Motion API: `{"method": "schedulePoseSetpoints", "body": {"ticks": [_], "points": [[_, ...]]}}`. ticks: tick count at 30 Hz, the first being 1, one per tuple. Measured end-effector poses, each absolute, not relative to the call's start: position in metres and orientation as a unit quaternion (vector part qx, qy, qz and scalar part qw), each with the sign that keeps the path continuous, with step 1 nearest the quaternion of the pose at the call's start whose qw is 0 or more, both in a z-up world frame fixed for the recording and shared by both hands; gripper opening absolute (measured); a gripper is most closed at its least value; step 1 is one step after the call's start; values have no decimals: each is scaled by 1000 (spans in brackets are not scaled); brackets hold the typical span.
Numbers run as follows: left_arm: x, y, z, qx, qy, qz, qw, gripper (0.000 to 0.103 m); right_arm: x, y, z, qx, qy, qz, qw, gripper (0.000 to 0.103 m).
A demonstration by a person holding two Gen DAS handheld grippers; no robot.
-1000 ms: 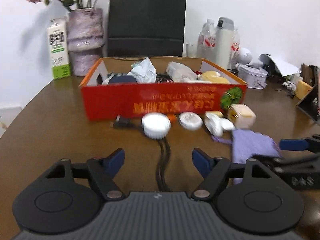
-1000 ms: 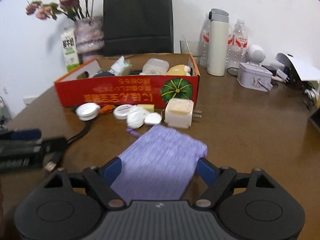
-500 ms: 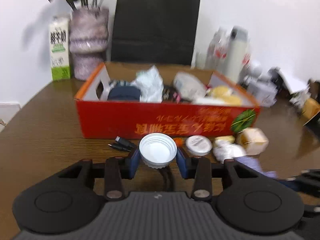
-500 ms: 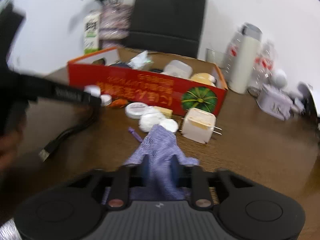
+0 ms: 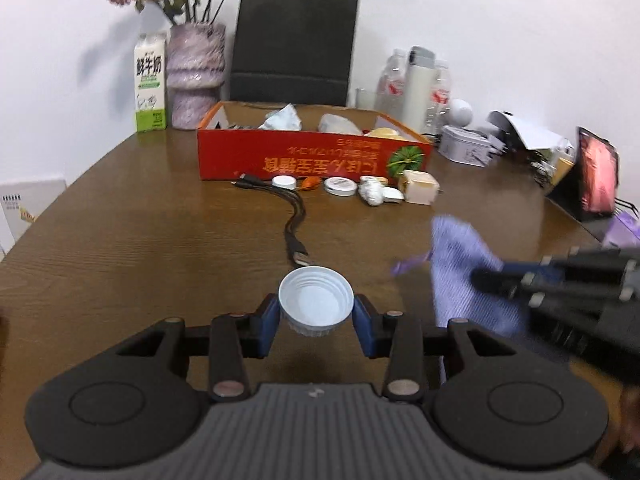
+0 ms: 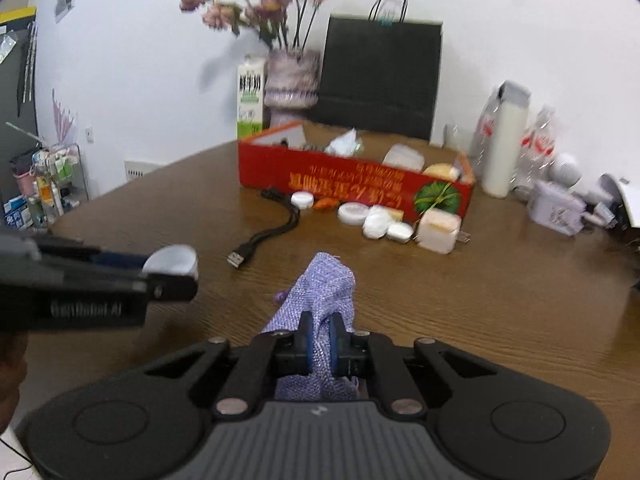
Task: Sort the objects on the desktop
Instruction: 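Grasp the white bottle cap with the left tool while the right tool grasps the purple cloth bag, then carry cap and purple bag into the cardboard box and open both tools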
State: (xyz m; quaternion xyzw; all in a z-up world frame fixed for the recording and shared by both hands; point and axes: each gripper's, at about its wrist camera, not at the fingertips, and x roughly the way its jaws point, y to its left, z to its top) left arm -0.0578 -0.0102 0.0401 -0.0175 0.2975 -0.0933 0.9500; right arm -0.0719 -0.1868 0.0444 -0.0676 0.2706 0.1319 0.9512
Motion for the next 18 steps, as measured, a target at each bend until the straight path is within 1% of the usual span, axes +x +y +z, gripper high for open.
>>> {"method": "schedulePoseSetpoints", "body": {"ticks": [10, 14, 18], "points": [[-98, -10, 64, -33, 257, -109, 960, 40, -127, -214, 87, -41, 213, 103, 971, 7], [-85, 1, 76, -60, 253, -122, 958, 40, -123, -221, 106, -27, 190, 114, 975, 7], [-47, 20, 99, -96, 241, -131, 957, 40, -92, -223, 123, -35, 171, 124, 977, 7]]}}
